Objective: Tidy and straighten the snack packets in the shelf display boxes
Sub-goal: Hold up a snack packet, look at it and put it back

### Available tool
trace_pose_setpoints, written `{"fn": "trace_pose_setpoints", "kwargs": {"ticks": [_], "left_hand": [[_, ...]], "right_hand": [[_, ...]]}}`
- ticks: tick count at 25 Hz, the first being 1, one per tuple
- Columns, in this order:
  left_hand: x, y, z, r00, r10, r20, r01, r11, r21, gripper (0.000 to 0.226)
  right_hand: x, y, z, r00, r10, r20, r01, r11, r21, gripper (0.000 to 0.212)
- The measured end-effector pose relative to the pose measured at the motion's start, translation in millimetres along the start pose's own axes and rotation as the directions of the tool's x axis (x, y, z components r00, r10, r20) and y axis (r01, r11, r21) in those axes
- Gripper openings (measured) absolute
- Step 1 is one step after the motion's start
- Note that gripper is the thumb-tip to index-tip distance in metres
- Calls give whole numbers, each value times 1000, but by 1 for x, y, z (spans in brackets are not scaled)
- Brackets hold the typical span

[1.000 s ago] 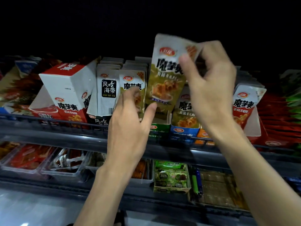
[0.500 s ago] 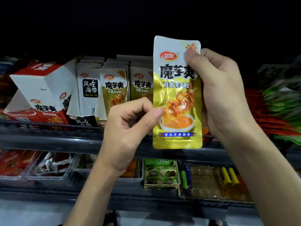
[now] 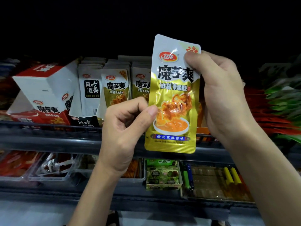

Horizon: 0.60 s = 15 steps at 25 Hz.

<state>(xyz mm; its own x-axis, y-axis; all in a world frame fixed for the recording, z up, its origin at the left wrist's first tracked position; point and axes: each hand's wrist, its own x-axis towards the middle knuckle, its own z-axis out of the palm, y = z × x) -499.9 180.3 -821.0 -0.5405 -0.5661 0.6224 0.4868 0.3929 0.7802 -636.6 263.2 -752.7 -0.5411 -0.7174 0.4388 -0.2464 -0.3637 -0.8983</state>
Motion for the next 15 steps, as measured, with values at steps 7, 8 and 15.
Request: {"fn": "trace_pose_setpoints", "kwargs": {"ticks": [7, 8, 15], "left_hand": [[0, 3, -5, 1000, -13, -22, 13, 1000, 0, 38], [0, 4, -6, 1000, -20, -24, 20, 1000, 1, 39], [-2, 0, -25, 973, -30, -231, 129, 894, 428, 38]], "right_hand": [[1, 6, 10, 1000, 18, -22, -18, 1000, 9, 25], [1, 7, 12, 1000, 15, -26, -15, 1000, 3, 25], [4, 17, 27, 1000, -25, 12, 26, 997, -76, 17]]}}
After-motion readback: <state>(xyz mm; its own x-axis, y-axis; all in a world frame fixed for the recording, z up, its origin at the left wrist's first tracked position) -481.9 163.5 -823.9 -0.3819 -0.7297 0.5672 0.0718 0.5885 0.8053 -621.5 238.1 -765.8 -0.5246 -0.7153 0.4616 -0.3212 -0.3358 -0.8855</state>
